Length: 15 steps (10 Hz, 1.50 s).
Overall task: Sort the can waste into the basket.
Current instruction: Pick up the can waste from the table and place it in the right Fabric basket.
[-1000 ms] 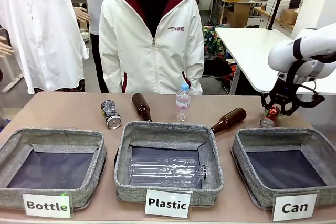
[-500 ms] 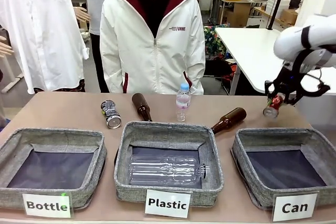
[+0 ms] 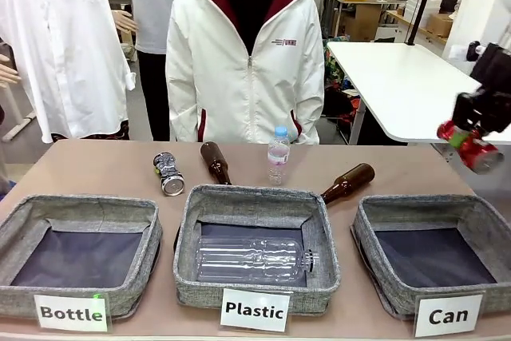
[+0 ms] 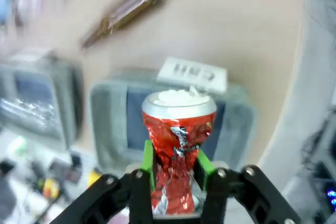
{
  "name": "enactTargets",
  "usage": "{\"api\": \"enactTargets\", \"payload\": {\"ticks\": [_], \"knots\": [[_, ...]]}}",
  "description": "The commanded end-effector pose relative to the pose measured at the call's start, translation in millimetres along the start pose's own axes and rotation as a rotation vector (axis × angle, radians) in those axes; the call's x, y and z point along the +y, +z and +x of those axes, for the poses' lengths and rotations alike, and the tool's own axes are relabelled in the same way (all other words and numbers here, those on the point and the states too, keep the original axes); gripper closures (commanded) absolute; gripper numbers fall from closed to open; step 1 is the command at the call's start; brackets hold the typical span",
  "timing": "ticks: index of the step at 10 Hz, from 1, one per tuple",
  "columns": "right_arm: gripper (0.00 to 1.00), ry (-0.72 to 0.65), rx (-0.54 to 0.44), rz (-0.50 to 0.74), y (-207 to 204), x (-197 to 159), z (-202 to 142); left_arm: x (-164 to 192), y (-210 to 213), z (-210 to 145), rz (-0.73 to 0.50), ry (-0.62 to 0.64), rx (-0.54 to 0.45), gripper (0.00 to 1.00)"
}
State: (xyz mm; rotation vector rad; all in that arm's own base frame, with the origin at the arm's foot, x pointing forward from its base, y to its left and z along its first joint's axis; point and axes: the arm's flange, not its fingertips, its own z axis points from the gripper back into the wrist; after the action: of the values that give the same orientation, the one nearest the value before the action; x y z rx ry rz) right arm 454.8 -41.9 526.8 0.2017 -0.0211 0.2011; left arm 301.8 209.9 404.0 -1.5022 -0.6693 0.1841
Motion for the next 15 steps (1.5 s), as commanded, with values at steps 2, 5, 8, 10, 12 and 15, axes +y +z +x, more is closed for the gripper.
{"api": "enactTargets", "payload": {"ticks": [2, 5, 8, 10, 12, 15], "knots": [[0.84, 0.867, 0.220, -0.004, -12, -5, -62, -2, 1, -1, -0.008, -0.010, 0.011, 0.00], [0.84, 1.352, 0.054, 0.015, -18, -9, -86, -2, 1, -1, -0.008, -0.010, 0.011, 0.00], [0.84, 1.721, -0.045, 0.124, -20, -5, -82, -2, 1, -1, -0.008, -0.010, 0.011, 0.00], [0.84, 1.877, -0.138, 0.268, -19, 1, -80, -2, 1, -1, -0.008, -0.010, 0.011, 0.00], [0.84, 1.839, -0.284, 0.388, -16, -1, -85, -2, 1, -1, -0.008, -0.010, 0.011, 0.00], [0.84, 1.664, -0.385, 0.359, -16, -4, -90, -2, 1, -1, -0.008, -0.010, 0.011, 0.00]]}}
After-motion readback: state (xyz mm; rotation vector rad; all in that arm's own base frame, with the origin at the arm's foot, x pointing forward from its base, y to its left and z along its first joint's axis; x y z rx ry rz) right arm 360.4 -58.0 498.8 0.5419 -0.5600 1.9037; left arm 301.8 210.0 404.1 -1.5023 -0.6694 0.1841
